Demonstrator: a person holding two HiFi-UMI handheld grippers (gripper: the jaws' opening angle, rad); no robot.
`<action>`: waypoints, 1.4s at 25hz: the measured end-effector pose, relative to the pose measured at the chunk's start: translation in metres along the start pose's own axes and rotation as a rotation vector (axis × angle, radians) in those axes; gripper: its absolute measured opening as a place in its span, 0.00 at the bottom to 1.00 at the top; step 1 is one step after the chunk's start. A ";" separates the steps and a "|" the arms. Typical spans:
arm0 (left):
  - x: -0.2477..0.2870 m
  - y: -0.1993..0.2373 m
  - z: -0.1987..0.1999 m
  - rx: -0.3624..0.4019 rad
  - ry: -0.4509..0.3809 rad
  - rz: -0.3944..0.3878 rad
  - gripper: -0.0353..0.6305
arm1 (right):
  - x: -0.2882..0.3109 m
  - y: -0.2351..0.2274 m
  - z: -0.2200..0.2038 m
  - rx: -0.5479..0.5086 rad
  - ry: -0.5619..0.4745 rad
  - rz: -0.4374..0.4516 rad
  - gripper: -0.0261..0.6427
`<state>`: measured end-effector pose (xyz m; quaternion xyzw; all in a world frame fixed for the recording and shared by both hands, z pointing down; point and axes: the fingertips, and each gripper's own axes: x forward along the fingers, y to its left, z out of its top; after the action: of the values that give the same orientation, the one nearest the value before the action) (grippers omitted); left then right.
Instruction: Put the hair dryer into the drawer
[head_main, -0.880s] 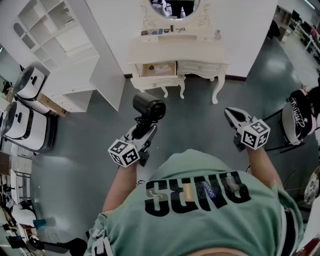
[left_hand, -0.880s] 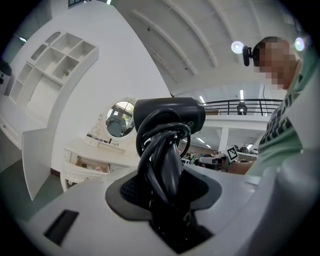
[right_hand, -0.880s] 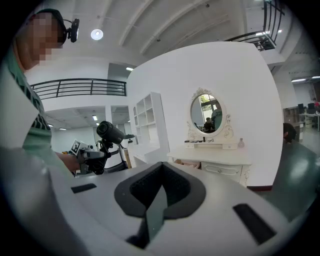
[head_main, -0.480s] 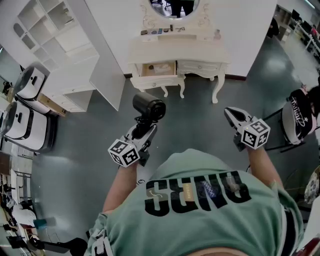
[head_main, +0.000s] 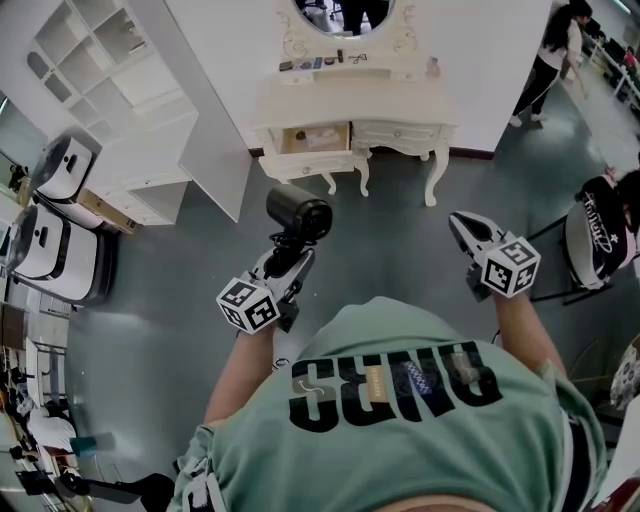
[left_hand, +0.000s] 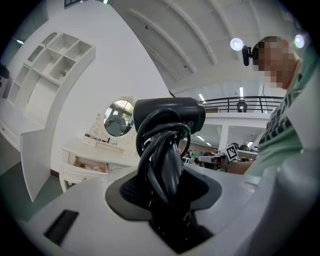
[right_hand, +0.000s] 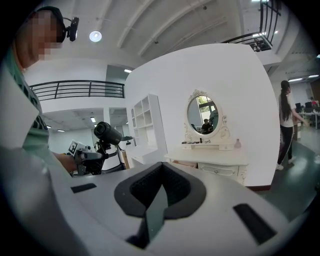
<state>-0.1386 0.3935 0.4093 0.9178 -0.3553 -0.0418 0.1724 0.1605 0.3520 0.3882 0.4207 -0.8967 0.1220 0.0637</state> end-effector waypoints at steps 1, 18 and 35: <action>0.004 -0.003 0.000 0.002 0.002 0.000 0.32 | -0.002 -0.003 0.000 -0.001 -0.003 0.003 0.03; 0.124 -0.085 -0.004 -0.028 -0.014 -0.021 0.32 | -0.093 -0.111 0.001 0.027 -0.006 0.038 0.03; 0.175 0.026 0.001 -0.075 0.000 -0.102 0.32 | 0.010 -0.136 -0.011 0.033 0.078 -0.008 0.03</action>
<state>-0.0256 0.2586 0.4251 0.9275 -0.3062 -0.0637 0.2047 0.2591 0.2641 0.4234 0.4202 -0.8897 0.1528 0.0922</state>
